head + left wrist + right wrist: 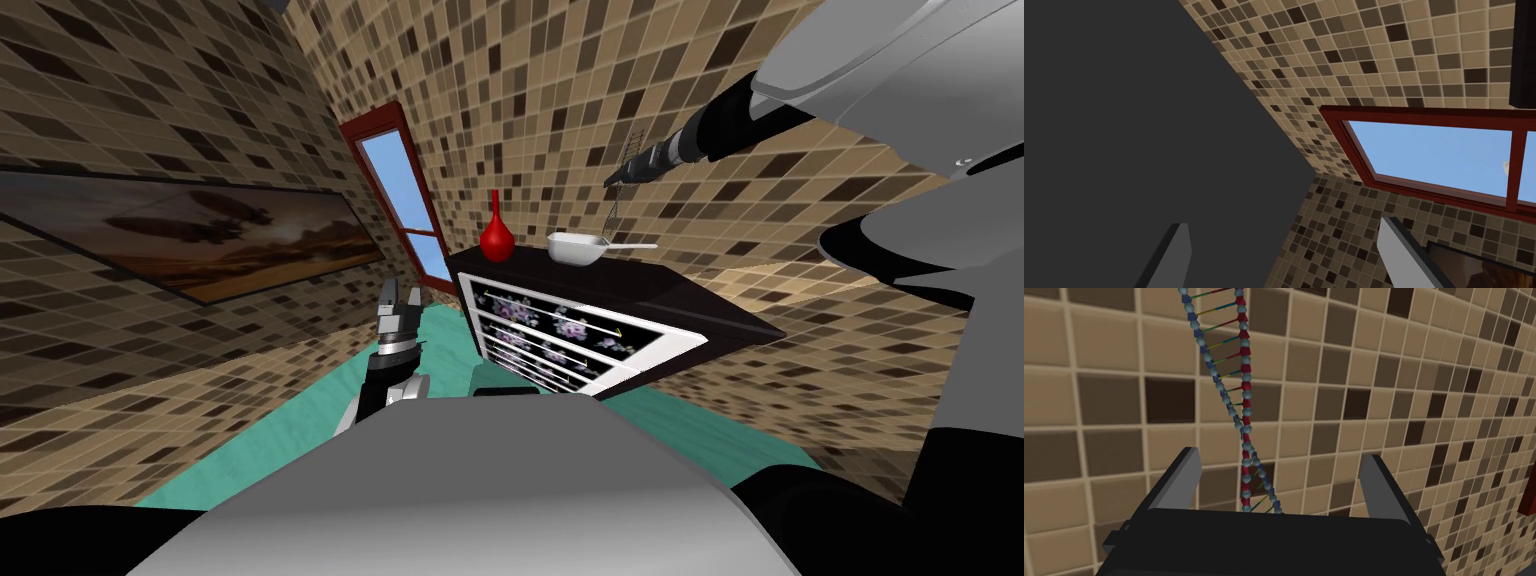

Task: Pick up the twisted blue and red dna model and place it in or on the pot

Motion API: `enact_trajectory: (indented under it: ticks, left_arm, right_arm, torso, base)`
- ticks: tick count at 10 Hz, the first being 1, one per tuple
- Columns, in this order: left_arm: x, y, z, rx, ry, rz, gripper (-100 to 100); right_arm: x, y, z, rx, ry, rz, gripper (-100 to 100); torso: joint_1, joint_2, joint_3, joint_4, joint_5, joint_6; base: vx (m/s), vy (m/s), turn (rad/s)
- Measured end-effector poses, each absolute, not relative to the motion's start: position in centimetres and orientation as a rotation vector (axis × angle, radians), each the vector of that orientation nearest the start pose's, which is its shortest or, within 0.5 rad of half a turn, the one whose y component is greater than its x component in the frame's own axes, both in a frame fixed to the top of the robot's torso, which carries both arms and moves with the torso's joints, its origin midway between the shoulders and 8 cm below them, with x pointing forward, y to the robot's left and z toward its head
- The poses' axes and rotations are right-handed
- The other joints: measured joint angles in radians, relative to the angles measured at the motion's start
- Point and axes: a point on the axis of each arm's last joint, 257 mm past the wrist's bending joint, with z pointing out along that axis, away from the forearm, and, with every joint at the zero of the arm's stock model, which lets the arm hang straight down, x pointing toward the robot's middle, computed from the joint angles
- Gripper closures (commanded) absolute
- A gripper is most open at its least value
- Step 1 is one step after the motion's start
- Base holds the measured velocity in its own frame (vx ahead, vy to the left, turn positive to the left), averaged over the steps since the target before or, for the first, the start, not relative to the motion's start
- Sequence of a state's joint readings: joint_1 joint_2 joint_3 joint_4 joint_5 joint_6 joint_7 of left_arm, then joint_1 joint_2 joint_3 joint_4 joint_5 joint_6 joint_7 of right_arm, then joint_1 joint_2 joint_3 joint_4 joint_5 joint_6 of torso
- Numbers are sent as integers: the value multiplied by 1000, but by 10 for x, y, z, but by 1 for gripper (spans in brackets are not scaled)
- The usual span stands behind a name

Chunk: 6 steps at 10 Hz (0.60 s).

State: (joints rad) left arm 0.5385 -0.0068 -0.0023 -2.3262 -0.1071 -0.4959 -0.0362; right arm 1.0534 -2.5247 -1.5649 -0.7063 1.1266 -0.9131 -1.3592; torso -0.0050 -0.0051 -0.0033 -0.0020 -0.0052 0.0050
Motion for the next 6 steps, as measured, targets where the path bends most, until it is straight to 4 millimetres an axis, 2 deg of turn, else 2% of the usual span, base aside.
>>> enact_trajectory:
  ticks: [1, 2, 3, 6]
  left_arm:
    - [335, 269, 31, -575, 673, -1190, 0]
    - [335, 269, 31, -575, 673, -1190, 0]
    - [335, 269, 31, -575, 673, -1190, 0]
    - [335, 269, 31, -575, 673, -1190, 0]
  right_arm:
    - [609, -420, 295, -102, 1906, 13, -100]
    - [609, -420, 295, -102, 1906, 13, 0]
    - [609, -421, 294, -101, 1906, 12, -100]
    - [604, -394, 316, -127, 1898, 29, -100]
  torso:
    - [0, 0, 0, 0, 0, 0]
    - [0, 0, 0, 0, 0, 0]
    - [1, 1, 1, 0, 1, -1]
    - [2, -1, 0, 1, 1, -1]
  base:
    - [0, 0, 0]
    - [0, 0, 0]
    - [29, -21, -99]
    - [53, -33, -83]
